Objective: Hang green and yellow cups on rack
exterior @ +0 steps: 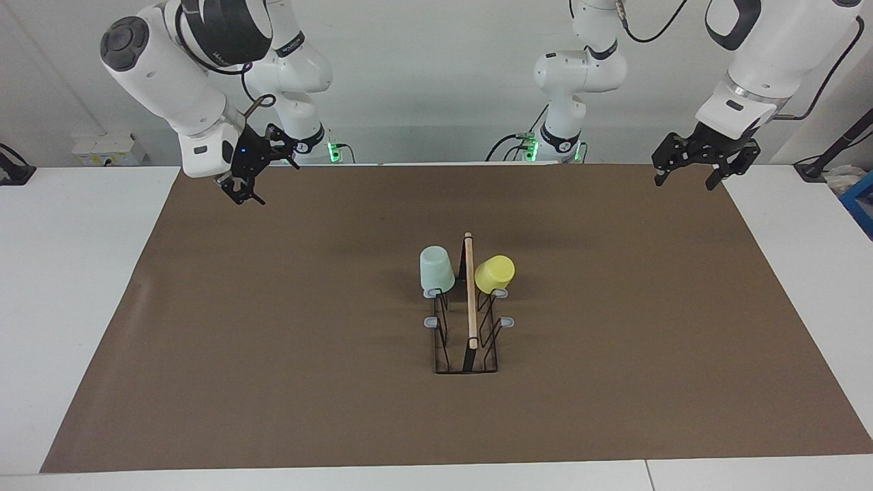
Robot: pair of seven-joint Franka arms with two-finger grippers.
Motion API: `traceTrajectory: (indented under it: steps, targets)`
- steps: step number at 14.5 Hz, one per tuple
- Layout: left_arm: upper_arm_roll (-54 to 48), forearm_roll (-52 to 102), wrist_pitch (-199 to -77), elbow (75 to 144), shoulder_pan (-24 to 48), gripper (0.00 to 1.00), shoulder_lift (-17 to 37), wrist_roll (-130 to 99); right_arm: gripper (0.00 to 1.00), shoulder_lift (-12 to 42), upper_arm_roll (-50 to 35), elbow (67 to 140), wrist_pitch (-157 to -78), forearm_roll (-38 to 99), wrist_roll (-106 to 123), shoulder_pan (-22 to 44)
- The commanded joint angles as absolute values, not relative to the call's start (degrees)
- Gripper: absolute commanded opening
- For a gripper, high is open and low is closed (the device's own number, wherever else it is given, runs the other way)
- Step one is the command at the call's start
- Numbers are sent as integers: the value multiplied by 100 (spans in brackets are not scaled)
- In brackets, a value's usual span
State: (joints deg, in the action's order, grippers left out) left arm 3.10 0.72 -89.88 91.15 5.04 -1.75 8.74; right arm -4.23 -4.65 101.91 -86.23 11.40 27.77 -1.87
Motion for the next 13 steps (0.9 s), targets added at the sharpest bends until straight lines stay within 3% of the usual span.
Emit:
traceTrajectory:
  steps: [1,9,13]
  targets:
    - [544,9,-8815,9018,781,100,-220,879,100,-536,-343,10309,-8595,923,2241,-53]
    - [554,-26,-8675,9035,773,100,-237,809,100,-501,114,10178,-9008,106,1979,167]
    - [580,-26,-8649,9009,729,100,-237,817,100,-492,377,10187,-9246,-70,1399,658]
